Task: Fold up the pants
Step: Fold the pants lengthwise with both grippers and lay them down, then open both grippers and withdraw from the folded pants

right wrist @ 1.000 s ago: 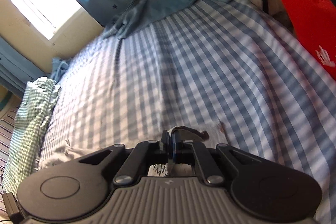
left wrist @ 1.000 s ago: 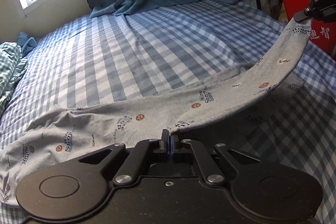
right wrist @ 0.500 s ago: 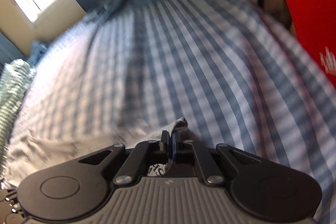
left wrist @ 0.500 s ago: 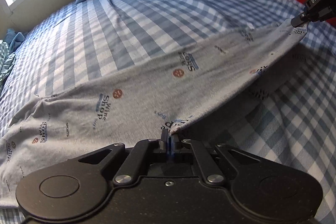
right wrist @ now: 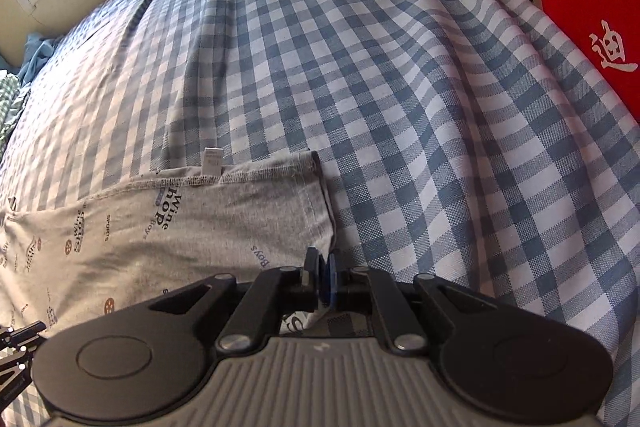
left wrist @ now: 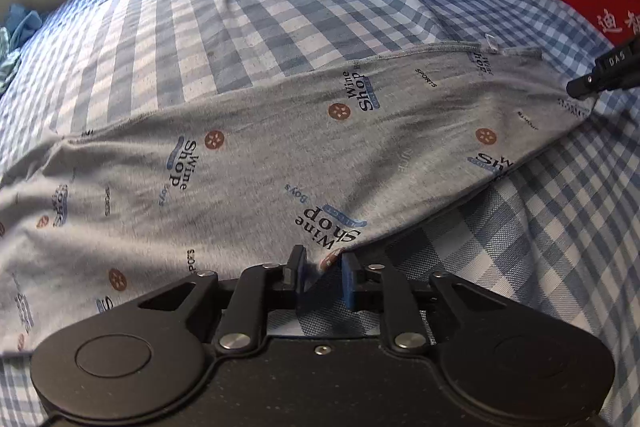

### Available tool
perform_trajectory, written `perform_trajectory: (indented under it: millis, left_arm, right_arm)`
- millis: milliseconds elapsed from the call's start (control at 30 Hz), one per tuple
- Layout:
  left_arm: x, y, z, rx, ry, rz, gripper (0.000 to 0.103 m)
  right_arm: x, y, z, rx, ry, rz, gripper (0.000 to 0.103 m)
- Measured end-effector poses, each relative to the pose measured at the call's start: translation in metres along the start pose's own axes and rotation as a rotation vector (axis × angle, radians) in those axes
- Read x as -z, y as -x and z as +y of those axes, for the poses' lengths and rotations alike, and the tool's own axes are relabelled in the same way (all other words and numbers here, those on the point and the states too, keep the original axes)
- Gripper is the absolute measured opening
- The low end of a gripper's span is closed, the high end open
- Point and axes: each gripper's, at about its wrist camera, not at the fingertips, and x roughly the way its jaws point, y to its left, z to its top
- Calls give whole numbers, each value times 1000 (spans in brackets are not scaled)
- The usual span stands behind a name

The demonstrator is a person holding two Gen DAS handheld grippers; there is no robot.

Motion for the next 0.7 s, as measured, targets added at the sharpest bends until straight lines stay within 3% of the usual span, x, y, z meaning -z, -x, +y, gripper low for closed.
perform_trajectory:
  millis: [133, 200, 267, 367, 467, 700]
  left_arm:
    - [8, 8, 10, 12, 112, -1, 37]
    - [13, 15, 17, 10, 177, -11, 48]
    - [18, 23, 23, -12, 235, -19, 67]
    - [28, 36, 35, -66, 319, -19, 86]
    - [41, 49, 53, -142, 405, 5, 94]
    - [82, 81, 113, -241, 570, 47, 96]
  right_arm:
    - [4, 10, 9, 15, 5, -20, 31]
    - [10, 17, 18, 27, 16, -33, 49]
    - [18, 23, 30, 37, 30, -51, 71]
    - [34, 30, 52, 24, 57, -62, 93]
    - [50, 31, 81, 14, 98, -54, 99]
    - [95, 29, 148, -36, 129, 45, 103]
